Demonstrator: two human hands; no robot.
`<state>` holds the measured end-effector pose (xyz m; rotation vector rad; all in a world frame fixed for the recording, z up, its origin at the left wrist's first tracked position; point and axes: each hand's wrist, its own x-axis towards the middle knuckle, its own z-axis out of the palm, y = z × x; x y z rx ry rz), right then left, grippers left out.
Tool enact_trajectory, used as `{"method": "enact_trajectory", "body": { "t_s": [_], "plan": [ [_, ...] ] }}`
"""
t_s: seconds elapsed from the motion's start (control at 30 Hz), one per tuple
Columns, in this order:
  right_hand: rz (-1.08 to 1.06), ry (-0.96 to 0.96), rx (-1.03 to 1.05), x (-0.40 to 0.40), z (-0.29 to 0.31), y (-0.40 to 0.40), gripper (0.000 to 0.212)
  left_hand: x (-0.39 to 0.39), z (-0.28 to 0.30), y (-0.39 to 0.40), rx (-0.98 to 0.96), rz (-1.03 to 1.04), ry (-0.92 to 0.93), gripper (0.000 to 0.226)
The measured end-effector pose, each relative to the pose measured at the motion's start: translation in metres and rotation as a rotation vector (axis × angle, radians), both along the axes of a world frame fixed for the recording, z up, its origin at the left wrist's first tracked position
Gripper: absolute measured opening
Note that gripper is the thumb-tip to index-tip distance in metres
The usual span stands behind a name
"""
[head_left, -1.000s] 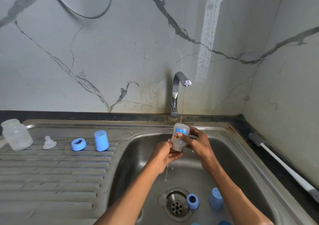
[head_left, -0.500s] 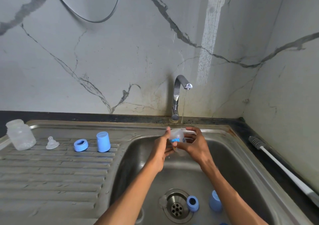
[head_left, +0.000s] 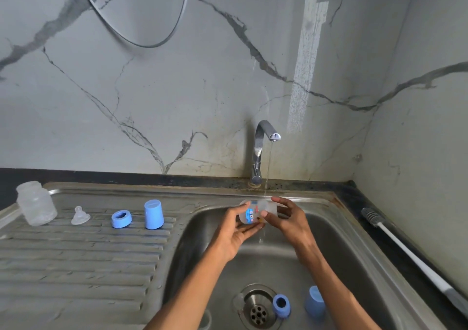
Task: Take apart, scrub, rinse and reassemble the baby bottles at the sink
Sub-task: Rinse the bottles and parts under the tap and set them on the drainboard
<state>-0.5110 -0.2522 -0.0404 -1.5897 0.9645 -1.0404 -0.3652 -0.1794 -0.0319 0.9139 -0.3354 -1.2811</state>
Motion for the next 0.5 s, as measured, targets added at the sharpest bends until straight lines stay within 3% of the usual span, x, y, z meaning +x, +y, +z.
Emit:
{"method": "enact_trajectory", "body": {
  "t_s": [0.23,0.37,0.43,0.5],
  "plan": [
    [0.006,-0.086,0.010,0.005,0.005,0.006,0.058,-0.003,-0.006,0.007,0.069,-0.149,-0.057,0.034],
    [0.096,-0.043,-0.027,0.008,0.012,0.019,0.067,-0.006,0.001,0.020,0.035,-0.200,-0.059,0.035],
    [0.085,0.019,-0.078,0.008,0.016,0.024,0.072,-0.009,0.003,0.025,0.072,-0.189,-0.122,0.034],
    [0.044,0.098,-0.120,0.008,0.021,0.028,0.077,-0.008,0.002,0.029,0.125,-0.155,-0.296,0.026]
  ]
}}
